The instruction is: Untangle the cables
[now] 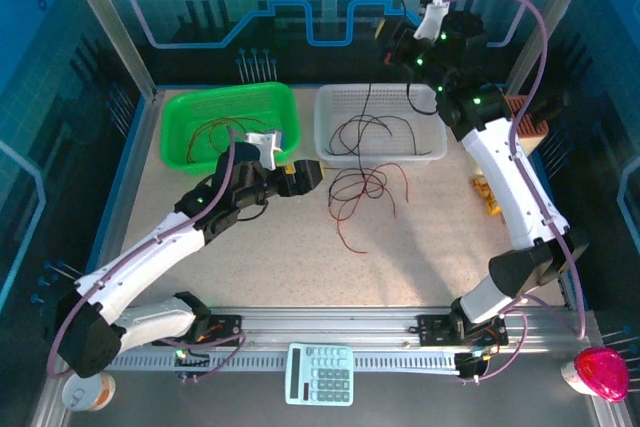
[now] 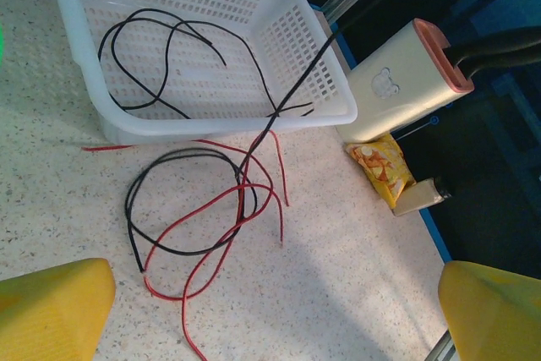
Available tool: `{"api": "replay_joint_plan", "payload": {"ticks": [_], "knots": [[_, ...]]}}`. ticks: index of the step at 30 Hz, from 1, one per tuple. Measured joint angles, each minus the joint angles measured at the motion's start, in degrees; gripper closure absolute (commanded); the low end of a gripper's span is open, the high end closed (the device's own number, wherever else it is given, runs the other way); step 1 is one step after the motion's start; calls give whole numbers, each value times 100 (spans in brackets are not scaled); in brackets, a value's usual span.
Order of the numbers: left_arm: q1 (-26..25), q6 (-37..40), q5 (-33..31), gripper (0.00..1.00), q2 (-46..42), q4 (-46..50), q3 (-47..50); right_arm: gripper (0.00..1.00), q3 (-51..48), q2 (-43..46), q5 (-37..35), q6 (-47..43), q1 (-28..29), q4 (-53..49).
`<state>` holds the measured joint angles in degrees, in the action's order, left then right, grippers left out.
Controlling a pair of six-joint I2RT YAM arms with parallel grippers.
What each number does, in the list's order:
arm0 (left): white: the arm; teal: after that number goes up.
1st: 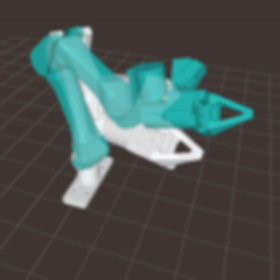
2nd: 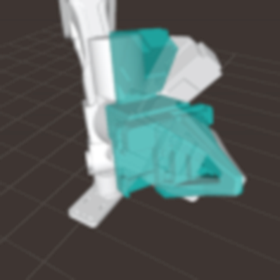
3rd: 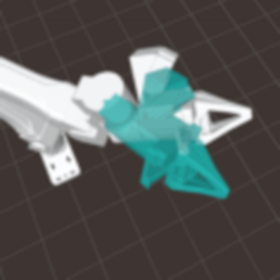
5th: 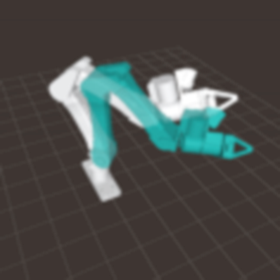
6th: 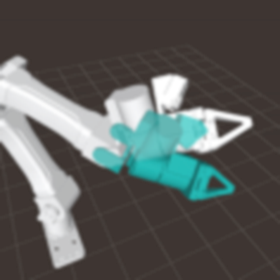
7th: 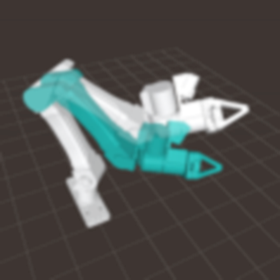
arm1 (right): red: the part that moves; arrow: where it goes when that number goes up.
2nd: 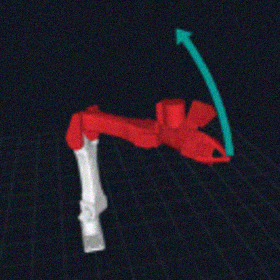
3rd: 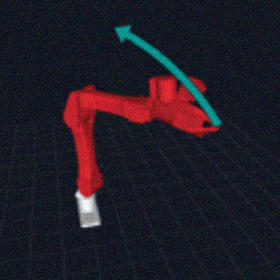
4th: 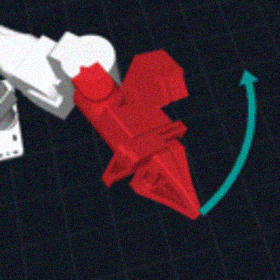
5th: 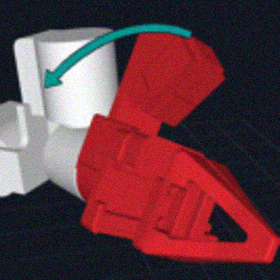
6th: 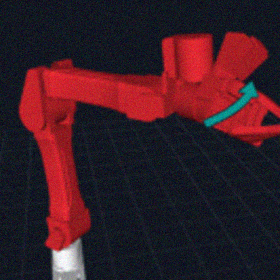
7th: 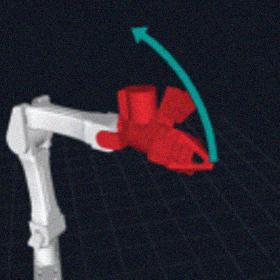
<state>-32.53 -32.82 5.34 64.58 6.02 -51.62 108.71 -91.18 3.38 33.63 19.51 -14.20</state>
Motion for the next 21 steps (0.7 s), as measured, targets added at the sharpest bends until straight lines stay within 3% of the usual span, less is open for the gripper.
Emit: {"api": "replay_joint_plan", "payload": {"ticks": [14,21], "knots": [[0,7,4,1,59,4,-2,100,1150,-1086,-184,-319,-564,201],[0,66,-42,1,68,11,-42,100,2726,-1982,-195,-164,-890,9]]}}
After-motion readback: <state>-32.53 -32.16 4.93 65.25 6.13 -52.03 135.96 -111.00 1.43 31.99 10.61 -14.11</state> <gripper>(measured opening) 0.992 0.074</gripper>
